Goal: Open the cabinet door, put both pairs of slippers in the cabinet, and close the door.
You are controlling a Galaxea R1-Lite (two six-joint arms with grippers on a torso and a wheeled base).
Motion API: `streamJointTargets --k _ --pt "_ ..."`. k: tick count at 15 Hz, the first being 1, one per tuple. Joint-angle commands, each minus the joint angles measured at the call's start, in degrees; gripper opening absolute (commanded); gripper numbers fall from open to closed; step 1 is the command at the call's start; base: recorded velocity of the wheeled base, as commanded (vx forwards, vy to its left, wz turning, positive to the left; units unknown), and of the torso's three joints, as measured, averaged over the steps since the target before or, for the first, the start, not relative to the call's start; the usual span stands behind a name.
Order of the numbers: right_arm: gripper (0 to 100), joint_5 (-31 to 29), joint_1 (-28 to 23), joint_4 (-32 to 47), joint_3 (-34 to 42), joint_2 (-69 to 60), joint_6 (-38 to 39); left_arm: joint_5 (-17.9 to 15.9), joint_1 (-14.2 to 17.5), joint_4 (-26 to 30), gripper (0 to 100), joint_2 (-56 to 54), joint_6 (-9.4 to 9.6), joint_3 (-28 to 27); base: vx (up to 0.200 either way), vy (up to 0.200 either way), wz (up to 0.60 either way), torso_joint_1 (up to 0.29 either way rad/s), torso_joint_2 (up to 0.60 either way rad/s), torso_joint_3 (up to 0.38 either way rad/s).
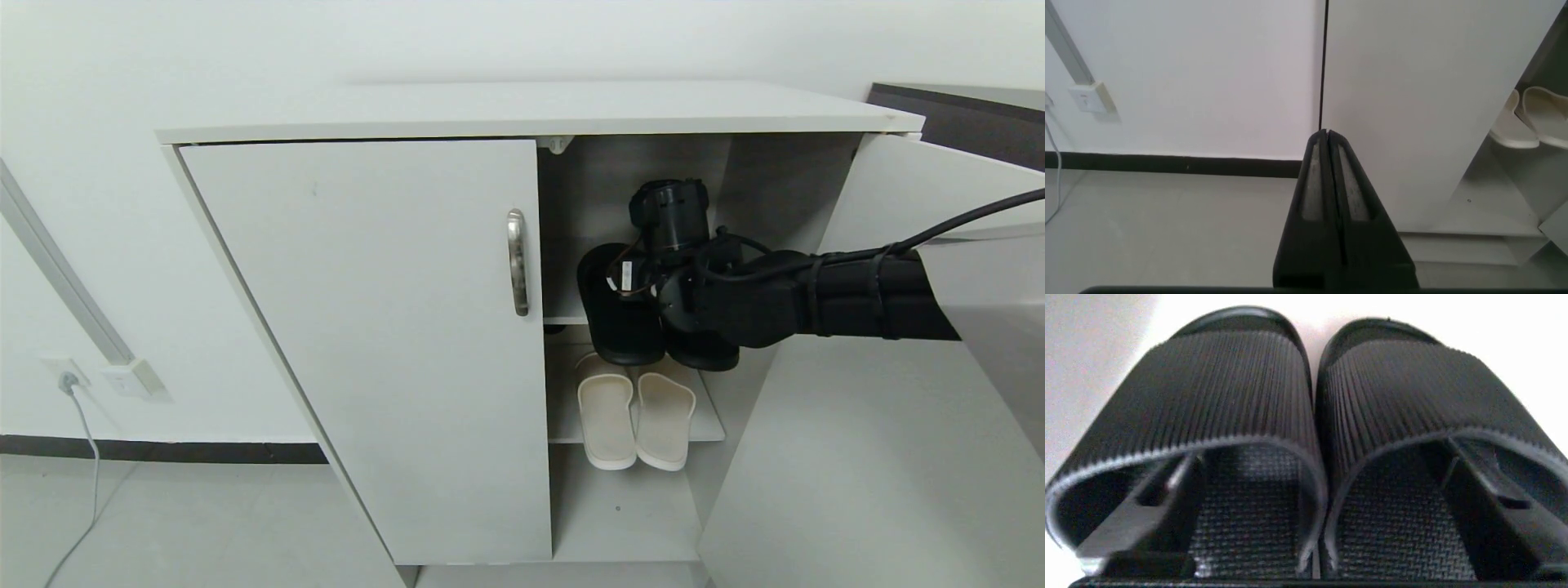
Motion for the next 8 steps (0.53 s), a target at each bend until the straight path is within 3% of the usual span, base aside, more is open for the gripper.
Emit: streamJointTargets --k 1,8 --pt "100 0.02 0.63 -0.13 1.55 -1.54 0.03 0.03 0.01 0.00 0 0.07 -0.01 0.00 0.000 0.000 0.00 0.000 0.00 0.000" --pt "100 -0.42 2.73 -0.83 9.99 -8.22 1.09 0.03 0.01 0.00 0 0.07 -0.01 0.00 0.000 0.000 0.00 0.000 0.00 0.000"
